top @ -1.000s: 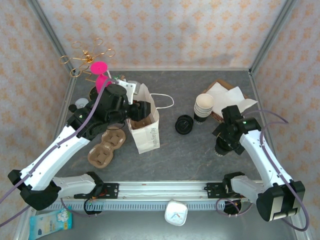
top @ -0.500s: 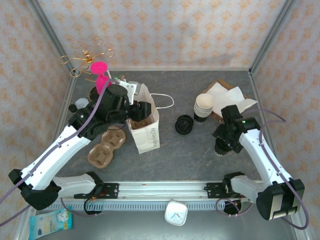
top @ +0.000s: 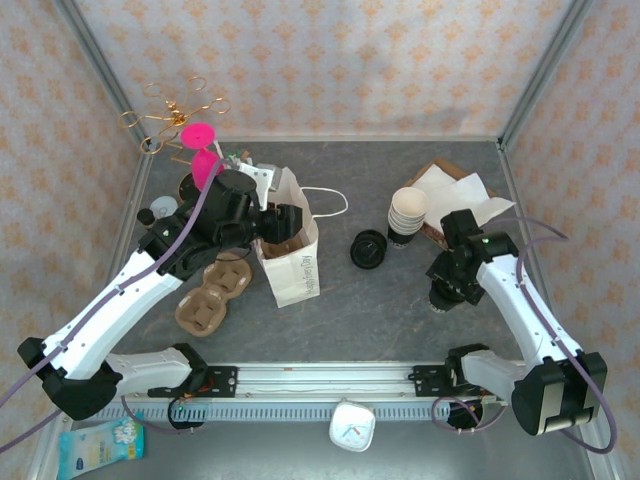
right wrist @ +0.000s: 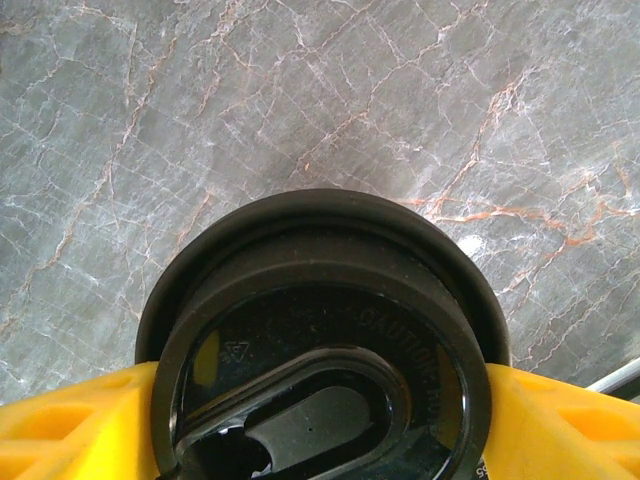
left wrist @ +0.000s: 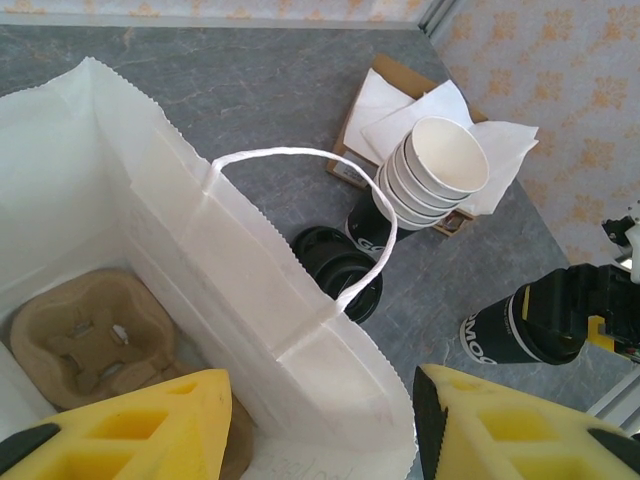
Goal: Pack the takeout coffee
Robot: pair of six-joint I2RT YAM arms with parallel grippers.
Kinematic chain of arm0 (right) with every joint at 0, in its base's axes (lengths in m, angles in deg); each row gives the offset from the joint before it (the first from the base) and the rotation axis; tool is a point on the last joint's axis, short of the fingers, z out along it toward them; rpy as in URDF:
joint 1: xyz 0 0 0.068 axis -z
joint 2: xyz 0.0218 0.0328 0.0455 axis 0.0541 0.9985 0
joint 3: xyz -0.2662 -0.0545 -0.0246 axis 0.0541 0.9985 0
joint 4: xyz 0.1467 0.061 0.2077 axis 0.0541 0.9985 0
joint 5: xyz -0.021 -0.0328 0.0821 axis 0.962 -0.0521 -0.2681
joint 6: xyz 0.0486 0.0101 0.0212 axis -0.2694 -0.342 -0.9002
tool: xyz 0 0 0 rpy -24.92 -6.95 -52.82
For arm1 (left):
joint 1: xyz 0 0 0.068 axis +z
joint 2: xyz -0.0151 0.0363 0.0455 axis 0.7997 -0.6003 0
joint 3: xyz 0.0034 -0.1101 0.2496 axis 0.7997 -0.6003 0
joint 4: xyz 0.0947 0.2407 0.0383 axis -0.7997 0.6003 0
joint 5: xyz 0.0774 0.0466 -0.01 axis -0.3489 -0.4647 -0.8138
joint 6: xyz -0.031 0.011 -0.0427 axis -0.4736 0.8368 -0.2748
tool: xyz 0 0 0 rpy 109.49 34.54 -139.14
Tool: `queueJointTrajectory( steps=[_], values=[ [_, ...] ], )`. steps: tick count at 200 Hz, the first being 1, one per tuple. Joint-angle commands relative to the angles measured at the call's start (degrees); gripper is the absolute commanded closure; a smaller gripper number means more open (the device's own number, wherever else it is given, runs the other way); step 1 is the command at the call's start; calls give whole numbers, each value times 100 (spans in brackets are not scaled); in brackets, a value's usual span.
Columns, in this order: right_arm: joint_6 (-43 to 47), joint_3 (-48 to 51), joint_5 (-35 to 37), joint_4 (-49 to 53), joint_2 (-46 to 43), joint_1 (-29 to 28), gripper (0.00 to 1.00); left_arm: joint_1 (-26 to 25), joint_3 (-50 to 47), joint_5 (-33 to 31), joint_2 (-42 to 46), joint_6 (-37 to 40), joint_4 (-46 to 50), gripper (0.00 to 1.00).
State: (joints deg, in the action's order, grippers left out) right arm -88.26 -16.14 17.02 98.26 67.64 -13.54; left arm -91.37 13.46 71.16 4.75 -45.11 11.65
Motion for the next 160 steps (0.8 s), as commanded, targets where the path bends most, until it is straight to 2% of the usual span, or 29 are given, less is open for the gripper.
queueJointTrajectory(
  steps=[1,86,160],
  values=[
    [133,-92,-110,195,67,24,29,-37,10,-149,17,131,-12,47],
    [393,-546,-358,573,-59,-60,37,-33,36,-583,278,-205,324,46],
    [159,-1406,-509,954,34,-1086,38,-31,304,-1260,510,-931,1453,45]
  ],
)
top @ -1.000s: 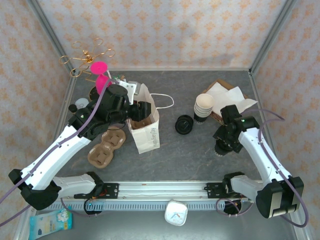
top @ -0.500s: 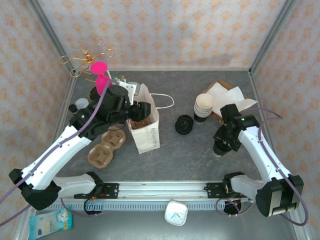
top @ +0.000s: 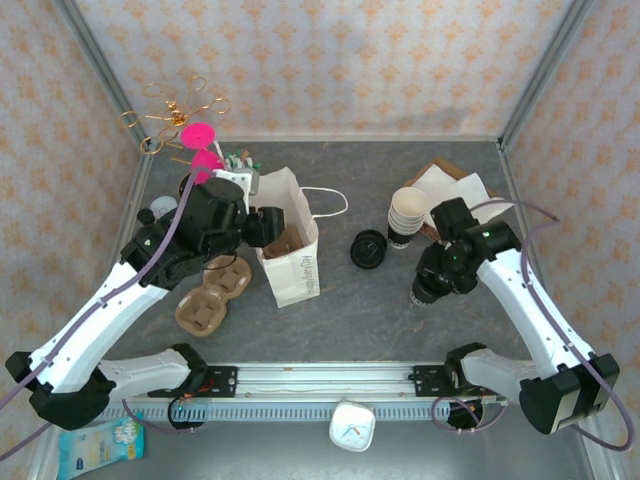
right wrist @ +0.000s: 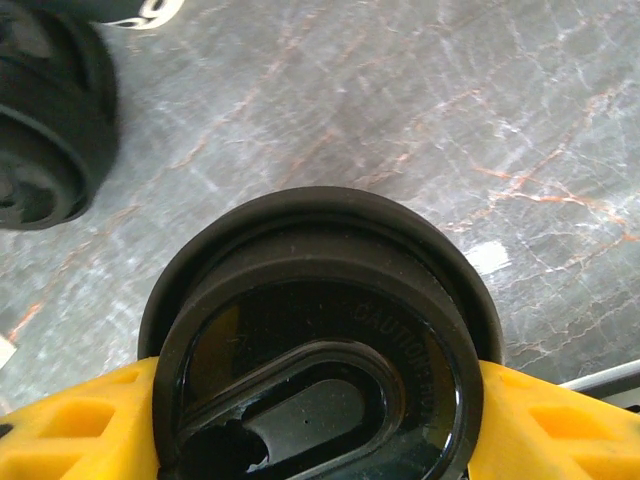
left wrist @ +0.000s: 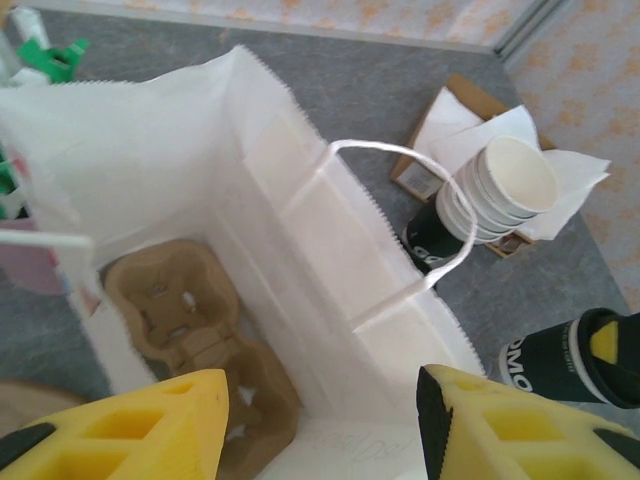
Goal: Pack the takeout coffee
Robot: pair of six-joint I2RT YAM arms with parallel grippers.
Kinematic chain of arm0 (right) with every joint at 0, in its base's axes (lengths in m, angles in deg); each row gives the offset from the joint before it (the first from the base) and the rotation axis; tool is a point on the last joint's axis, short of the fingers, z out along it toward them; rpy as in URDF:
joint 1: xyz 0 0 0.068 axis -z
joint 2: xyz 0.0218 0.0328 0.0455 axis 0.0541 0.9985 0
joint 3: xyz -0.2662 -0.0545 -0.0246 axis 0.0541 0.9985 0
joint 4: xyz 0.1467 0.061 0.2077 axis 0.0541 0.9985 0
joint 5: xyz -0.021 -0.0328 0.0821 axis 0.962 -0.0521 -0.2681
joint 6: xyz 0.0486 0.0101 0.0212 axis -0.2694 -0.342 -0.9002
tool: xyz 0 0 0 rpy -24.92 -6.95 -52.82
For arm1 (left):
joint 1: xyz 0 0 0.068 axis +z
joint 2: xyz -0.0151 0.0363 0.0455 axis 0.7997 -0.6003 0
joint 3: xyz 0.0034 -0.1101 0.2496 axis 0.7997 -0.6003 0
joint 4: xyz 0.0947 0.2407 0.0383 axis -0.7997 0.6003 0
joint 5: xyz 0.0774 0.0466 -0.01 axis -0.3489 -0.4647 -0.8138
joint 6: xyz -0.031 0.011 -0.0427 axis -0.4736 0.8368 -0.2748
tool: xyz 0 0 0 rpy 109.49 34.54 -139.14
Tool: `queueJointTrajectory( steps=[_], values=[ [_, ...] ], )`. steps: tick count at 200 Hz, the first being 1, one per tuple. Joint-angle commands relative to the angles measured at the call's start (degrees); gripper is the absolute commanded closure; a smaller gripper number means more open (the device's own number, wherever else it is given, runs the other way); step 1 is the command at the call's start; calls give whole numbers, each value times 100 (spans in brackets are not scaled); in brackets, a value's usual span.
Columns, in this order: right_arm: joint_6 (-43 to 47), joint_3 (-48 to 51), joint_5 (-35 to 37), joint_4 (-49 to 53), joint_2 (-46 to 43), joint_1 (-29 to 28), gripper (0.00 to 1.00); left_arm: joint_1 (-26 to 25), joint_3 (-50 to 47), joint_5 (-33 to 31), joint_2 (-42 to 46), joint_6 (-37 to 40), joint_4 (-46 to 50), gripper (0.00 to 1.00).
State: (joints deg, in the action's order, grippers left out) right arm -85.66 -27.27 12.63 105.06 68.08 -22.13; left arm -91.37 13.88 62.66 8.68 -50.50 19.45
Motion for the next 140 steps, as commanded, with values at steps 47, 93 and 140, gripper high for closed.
queueJointTrajectory(
  steps=[47,93,140],
  values=[
    [-183,-928,-159,279,394,-1089,38,-26,299,-570,297,-1161,1379,42],
    [-117,-1521,-14,273,833,-1650,37,-28,-184,-124,268,-1447,1011,38],
    [-28,-2125,40,279,1151,-2139,37,-26,-481,-208,-26,-1520,995,38]
  ],
)
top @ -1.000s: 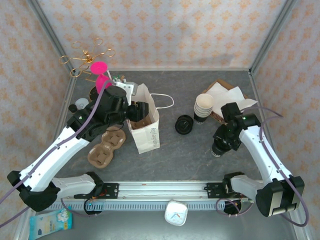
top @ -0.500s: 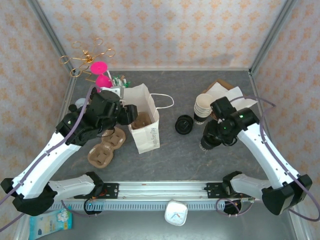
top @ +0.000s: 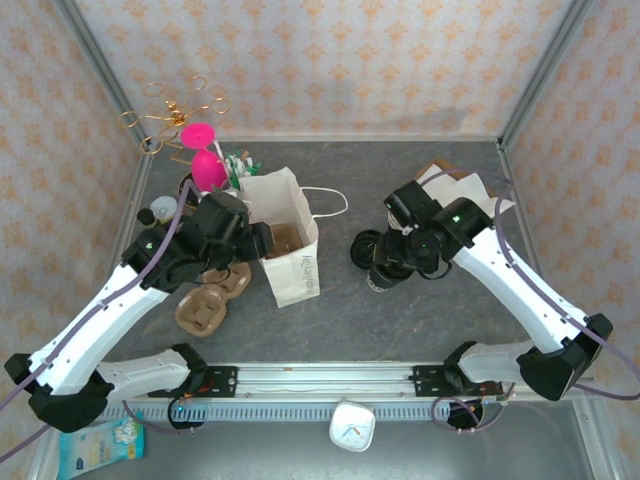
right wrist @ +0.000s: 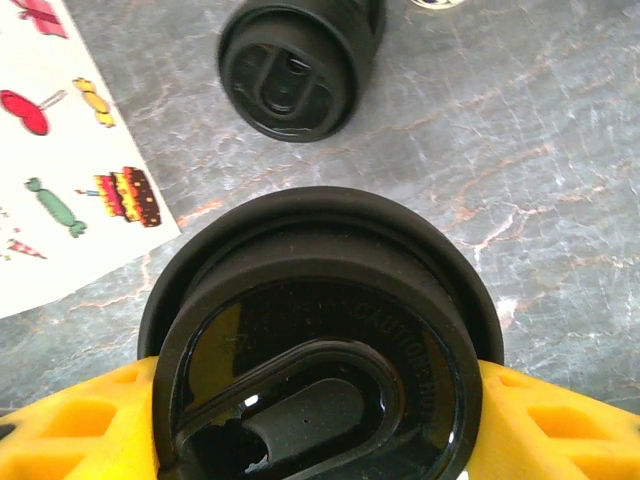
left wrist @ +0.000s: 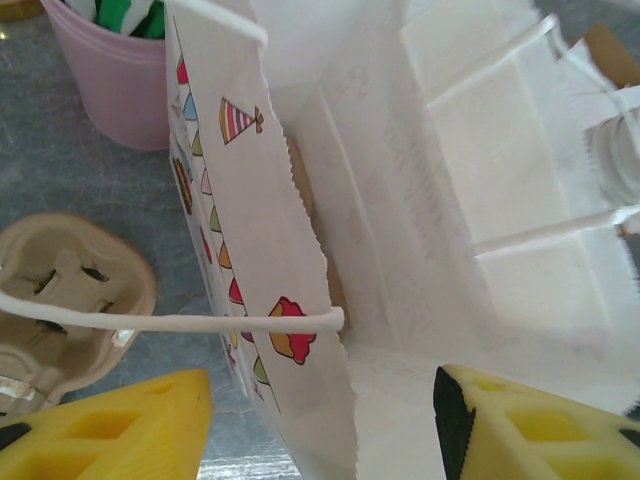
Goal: Pack the takeout coffee
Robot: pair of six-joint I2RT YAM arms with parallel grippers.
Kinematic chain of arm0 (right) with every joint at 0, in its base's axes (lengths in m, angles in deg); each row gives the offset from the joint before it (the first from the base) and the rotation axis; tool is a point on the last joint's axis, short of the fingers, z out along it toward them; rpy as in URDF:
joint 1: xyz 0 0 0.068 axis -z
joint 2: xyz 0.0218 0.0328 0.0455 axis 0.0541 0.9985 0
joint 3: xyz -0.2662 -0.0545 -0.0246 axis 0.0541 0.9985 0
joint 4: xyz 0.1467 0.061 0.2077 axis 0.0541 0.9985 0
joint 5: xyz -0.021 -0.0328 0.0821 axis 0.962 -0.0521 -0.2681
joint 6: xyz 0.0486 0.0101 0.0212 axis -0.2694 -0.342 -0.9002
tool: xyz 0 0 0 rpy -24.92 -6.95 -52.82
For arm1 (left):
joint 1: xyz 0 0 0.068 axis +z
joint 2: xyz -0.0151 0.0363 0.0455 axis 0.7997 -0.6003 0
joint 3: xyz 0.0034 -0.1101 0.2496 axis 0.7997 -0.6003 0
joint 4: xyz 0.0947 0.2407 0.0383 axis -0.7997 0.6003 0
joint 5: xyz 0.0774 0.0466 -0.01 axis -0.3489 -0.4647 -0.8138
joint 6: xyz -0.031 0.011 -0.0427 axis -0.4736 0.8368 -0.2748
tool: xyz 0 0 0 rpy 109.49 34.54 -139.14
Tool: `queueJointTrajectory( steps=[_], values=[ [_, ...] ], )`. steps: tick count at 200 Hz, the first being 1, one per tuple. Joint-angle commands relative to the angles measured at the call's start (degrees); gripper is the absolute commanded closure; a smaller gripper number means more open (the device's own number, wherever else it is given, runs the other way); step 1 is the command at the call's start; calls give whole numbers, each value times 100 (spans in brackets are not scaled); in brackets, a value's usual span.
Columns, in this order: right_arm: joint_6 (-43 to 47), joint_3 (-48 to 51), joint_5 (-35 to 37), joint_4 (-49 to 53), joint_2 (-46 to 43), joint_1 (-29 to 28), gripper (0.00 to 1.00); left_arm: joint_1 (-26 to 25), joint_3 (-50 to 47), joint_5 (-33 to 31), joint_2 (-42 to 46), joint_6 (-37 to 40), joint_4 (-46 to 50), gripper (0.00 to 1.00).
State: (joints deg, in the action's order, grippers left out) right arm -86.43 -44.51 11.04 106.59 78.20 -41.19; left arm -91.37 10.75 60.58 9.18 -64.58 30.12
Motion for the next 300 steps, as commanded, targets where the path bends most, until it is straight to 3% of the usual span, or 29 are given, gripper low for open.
queueJointTrajectory(
  steps=[1,47,107,155,189,300],
  values=[
    [57,-421,200,126,144,-242,37,-29,-180,11,-86,-109,-79,38],
    [197,-1010,179,123,371,-621,37,-26,-179,-271,-269,-11,123,52],
    [430,-1414,161,127,523,-916,37,-23,59,-730,-428,108,653,79],
    [495,-1663,81,128,665,-1146,37,-21,628,-974,-630,555,1271,91],
    [494,-1686,16,132,686,-1265,37,-23,985,-1391,-861,787,1745,93],
    [297,-2001,-182,121,403,-1342,37,-23,1351,-1733,-1433,1245,1391,94]
  ],
)
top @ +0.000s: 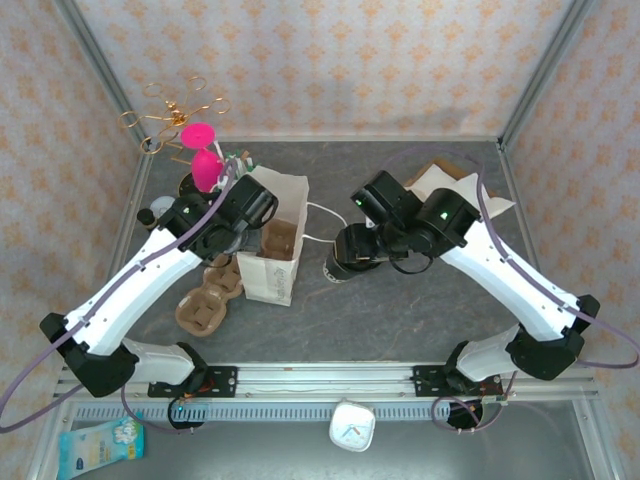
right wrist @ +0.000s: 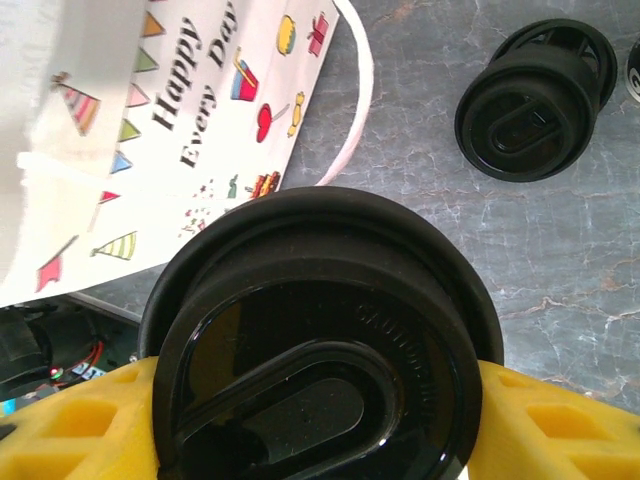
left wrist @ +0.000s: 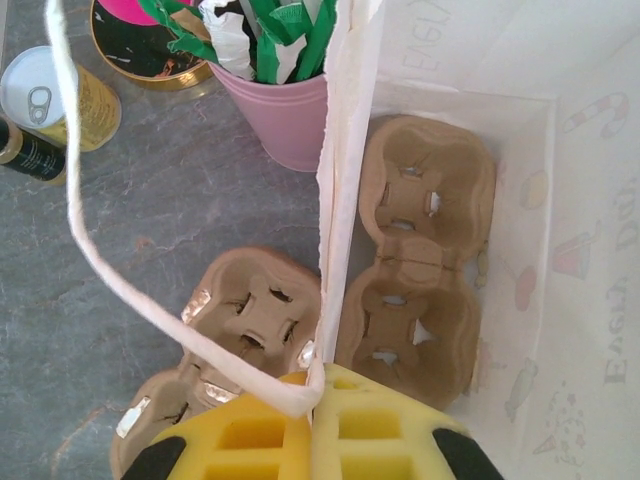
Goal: Pack the takeout coffee
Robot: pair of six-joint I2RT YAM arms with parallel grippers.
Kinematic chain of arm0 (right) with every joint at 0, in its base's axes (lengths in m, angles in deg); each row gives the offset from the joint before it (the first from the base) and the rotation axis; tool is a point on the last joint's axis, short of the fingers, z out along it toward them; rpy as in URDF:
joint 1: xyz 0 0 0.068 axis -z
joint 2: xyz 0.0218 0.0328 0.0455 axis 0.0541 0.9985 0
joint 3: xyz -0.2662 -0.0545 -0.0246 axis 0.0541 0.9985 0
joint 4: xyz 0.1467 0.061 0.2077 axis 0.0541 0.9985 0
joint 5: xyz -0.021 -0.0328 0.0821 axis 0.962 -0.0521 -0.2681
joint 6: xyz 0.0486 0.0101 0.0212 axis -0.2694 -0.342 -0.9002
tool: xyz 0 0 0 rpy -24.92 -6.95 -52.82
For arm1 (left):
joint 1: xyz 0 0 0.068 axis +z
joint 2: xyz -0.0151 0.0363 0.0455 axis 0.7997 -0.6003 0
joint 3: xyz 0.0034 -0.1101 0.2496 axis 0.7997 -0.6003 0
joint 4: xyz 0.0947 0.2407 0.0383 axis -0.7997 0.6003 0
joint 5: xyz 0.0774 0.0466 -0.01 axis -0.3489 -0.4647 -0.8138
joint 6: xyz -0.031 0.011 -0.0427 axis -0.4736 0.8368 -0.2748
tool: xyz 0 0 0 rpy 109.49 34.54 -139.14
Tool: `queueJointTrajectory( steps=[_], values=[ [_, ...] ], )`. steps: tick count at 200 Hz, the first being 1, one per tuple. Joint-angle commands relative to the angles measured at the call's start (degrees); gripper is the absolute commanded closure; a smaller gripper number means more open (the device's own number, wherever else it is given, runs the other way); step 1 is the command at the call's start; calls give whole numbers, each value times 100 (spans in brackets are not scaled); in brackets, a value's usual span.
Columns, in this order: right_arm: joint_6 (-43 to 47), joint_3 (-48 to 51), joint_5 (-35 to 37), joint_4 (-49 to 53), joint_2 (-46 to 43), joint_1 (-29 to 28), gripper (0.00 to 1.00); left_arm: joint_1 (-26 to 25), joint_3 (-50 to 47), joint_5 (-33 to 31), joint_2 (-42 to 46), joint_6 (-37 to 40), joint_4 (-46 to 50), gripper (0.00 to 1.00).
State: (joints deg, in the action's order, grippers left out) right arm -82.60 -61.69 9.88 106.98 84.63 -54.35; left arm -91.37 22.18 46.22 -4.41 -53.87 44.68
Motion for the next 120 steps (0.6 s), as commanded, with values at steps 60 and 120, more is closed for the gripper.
queueJointTrajectory(
  steps=[60,120],
  values=[
    [-46,-706,-369,86,-100,-33,38,47,445,-299,-343,128,-95,94],
    [-29,-1364,-352,95,282,-277,39,54,543,-393,-467,186,-47,94]
  ],
)
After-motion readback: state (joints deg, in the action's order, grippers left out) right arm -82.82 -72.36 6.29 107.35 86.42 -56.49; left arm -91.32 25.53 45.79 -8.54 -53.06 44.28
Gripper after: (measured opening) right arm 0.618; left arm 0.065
